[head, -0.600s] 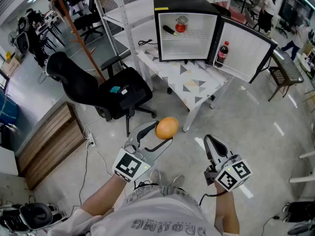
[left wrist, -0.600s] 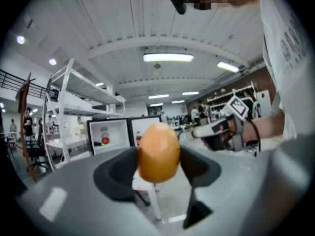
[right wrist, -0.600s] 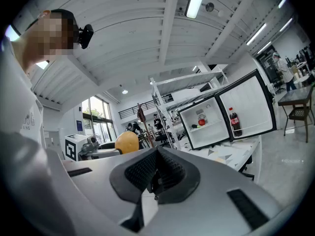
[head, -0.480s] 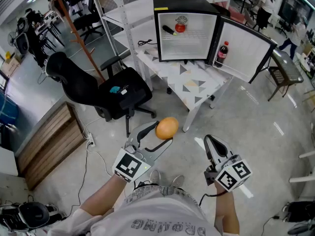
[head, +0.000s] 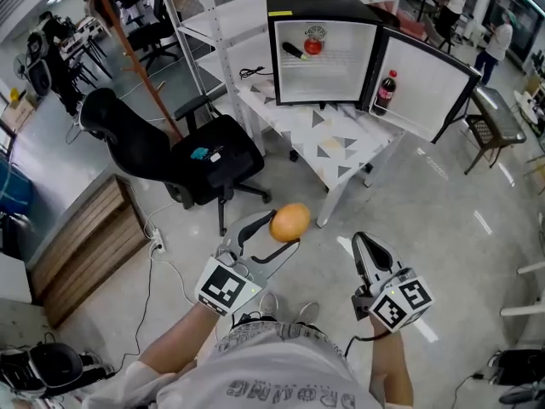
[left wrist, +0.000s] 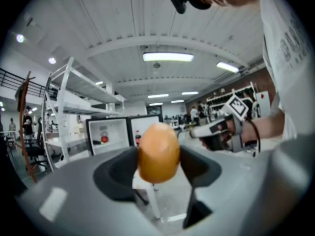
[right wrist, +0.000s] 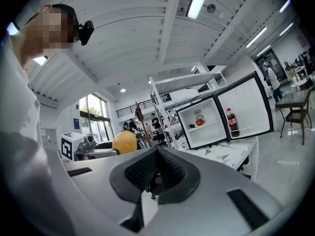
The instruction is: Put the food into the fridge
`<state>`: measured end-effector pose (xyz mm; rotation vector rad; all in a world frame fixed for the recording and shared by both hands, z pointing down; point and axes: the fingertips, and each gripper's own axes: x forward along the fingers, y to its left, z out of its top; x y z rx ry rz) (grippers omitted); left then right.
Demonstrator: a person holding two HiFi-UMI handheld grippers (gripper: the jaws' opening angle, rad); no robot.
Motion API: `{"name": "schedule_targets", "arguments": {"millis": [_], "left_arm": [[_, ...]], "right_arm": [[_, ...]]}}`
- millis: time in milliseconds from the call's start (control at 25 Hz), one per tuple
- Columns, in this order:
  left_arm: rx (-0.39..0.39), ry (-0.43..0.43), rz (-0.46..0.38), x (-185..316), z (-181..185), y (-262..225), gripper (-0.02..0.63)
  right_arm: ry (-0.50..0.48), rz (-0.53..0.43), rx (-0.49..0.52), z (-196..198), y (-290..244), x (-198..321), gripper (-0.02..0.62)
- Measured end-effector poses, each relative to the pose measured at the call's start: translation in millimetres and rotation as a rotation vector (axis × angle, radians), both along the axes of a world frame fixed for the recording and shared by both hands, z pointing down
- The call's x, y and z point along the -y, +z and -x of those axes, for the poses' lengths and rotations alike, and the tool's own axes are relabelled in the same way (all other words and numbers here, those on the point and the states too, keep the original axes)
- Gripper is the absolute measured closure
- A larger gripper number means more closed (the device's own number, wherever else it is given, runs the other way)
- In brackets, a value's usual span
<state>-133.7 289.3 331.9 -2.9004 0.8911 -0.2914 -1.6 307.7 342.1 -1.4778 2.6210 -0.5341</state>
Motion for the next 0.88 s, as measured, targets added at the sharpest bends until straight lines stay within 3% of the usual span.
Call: {"name": "schedule_targets", "arguments": {"millis": [880], "left_arm": [[0.000, -0.030, -0.020, -20, -42, -5, 0.328]], "right_arm": [[-0.043, -0.014, 0.009, -40, 1, -21, 0.594]]}}
